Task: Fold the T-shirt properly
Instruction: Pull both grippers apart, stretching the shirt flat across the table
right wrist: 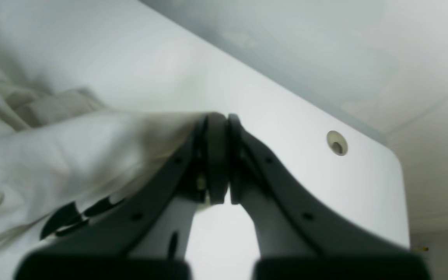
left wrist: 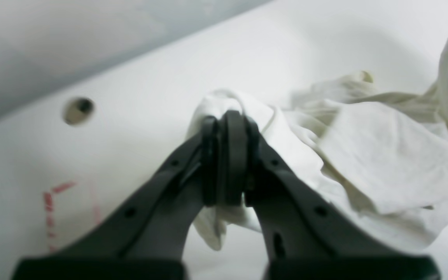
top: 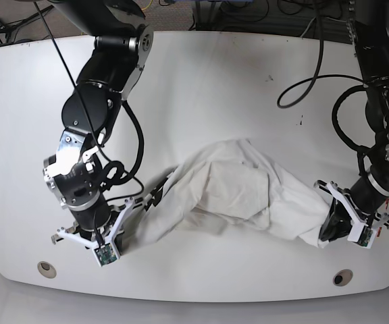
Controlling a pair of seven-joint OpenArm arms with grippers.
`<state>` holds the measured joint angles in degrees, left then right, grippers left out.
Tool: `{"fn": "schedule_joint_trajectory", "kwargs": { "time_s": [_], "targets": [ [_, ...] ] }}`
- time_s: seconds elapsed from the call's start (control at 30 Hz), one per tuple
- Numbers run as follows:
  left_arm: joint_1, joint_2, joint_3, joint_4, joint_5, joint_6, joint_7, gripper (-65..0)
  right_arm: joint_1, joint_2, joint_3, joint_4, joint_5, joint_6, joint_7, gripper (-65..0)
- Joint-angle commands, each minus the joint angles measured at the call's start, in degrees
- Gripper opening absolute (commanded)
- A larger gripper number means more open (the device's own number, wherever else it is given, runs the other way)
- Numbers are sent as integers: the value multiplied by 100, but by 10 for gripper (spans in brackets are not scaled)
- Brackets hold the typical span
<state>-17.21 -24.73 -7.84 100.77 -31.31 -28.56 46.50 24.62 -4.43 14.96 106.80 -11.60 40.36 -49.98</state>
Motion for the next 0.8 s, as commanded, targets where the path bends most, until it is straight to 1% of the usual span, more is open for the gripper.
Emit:
{"fn": "schedule_joint_trajectory", "kwargs": {
  "time_s": [0.0, 0.13, 0.27, 0.3, 0.4, 0.57, 0.77],
  "targets": [
    [-261, -248, -179, 213, -91, -6, -197, -650, 426, 104, 3, -109, 47, -36, 132, -634],
    [-578, -327, -504, 213, -91, -15, -197, -650, 909, 377, -15, -513, 56, -36, 132, -633],
    [-841, -371, -654, 213, -91, -15, -189, -650, 1322, 526, 20, -795, 56, -36, 132, -633],
    [-938, -468, -724, 213, -91, -15, -189, -650, 1481, 632, 20, -891, 56, -36, 132, -633],
    [-1114, -635, -821, 195, -91, -15, -153, -650, 1771, 799, 20, -1146, 83, -36, 132, -633],
    [-1378, -652, -847, 195, -91, -15, -145, -650, 2272, 966, 29, -1674, 65, -36, 140, -634],
    [-1395, -687, -900, 204, -82, -15, -145, -650, 2492, 1168, 29, -1911, 56, -36, 140, -634]
  ]
}}
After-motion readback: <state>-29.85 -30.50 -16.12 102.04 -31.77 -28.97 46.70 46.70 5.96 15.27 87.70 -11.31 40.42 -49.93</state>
